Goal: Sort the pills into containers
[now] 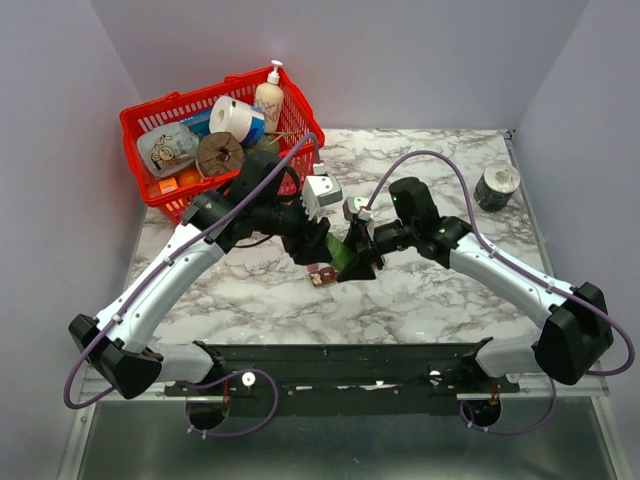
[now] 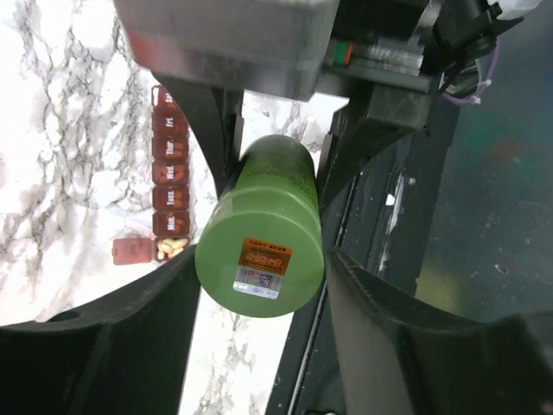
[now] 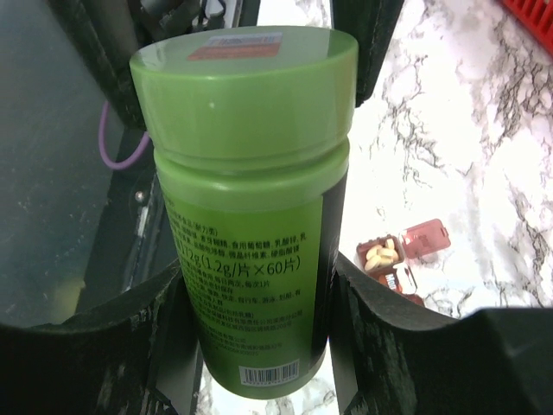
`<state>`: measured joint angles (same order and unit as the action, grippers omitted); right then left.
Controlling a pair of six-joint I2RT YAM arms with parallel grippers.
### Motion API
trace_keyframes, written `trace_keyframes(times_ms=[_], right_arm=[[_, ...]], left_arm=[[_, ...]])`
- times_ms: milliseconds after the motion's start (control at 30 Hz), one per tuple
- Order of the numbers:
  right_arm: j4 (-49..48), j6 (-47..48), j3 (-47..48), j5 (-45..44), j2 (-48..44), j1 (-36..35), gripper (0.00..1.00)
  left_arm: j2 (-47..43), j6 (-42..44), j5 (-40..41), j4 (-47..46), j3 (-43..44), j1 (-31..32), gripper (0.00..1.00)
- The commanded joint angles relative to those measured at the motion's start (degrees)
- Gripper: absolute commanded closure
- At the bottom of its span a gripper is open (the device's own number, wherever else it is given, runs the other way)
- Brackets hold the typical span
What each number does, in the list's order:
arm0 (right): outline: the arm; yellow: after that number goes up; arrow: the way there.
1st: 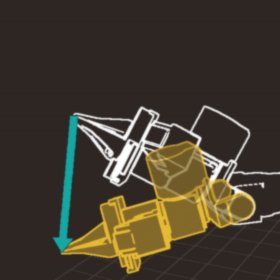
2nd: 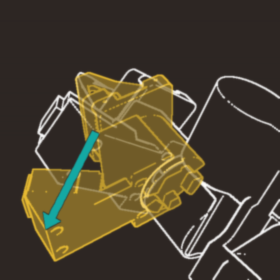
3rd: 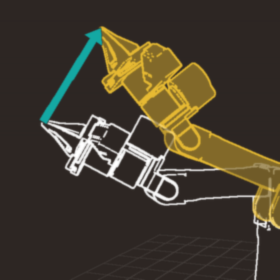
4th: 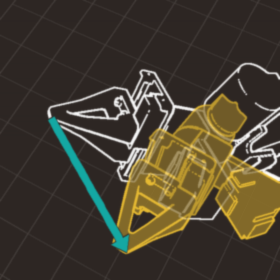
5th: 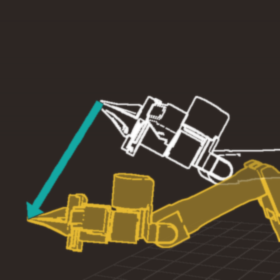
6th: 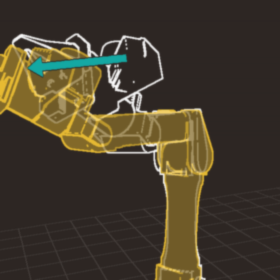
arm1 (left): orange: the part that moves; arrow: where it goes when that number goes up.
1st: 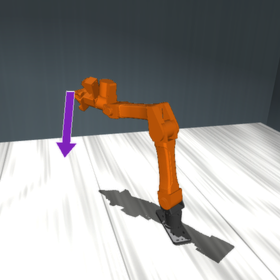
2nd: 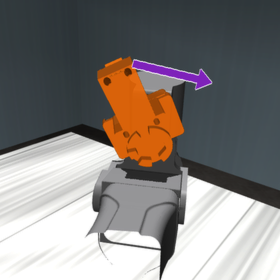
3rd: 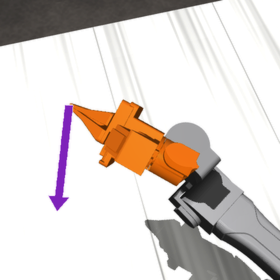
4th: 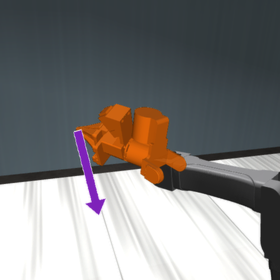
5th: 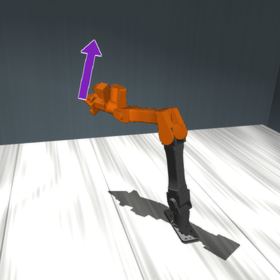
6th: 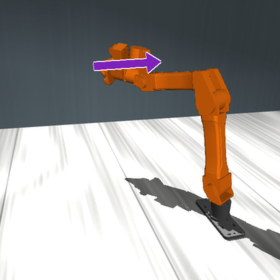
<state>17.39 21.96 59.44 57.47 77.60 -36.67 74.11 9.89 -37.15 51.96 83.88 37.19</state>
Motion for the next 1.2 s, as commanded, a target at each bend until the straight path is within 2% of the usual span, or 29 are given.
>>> trace_keyframes(times_ms=[0,33,100,300,367,500,600,700,867,1067,1167], right_arm=[[-6.9,-2.1,1.8,4.0,-1.6,0.3,0.99],[-6.9,-2.1,1.8,3.9,-1.8,0.3,0.99],[-6.9,-2.1,1.7,3.8,-1.8,0.3,0.99],[-6.9,-1.7,1.6,3.2,-1.8,0.3,0.99],[-6.8,-1.4,1.6,2.8,-1.8,0.3,0.99],[-6.5,-1.0,1.7,2.3,-1.7,0.3,1.0],[-6.4,-0.9,1.8,2.0,-1.5,0.2,1.0],[-6.4,-0.8,1.8,1.9,-1.3,0.3,0.99],[-6.2,-0.7,1.8,1.4,-1.0,0.3,0.99],[-6.0,-0.5,1.9,1.1,-1.0,0.3,0.99],[-6.0,-0.4,1.9,1.0,-1.1,0.3,0.99]], left_arm=[[-3.1,-4.7,3.0,-1.6,-2.7,1.0,0.24],[-3.5,-5.5,2.0,-2.1,-2.8,0.9,0.24],[-4.8,-8.1,2.1,-4.1,-3.6,0.9,0.01],[-9.5,-13.9,2.9,-8.1,-5.6,0.0,0.01],[-12.2,-19.8,5.4,-10.6,-6.6,-0.5,0.01],[-13.9,-33.2,19.9,-9.8,-7.1,-0.5,0.01],[-12.4,-41.6,23.5,-6.5,-5.7,-0.5,0.01],[-12.2,-48.9,22.4,-9.4,-6.4,0.0,0.01],[-9.7,-52.6,24.1,-9.3,-4.9,1.0,0.01],[-7.0,-53.0,21.9,-10.6,-4.7,1.7,0.01],[-6.4,-52.9,20.9,-10.7,-4.3,1.9,0.07]])
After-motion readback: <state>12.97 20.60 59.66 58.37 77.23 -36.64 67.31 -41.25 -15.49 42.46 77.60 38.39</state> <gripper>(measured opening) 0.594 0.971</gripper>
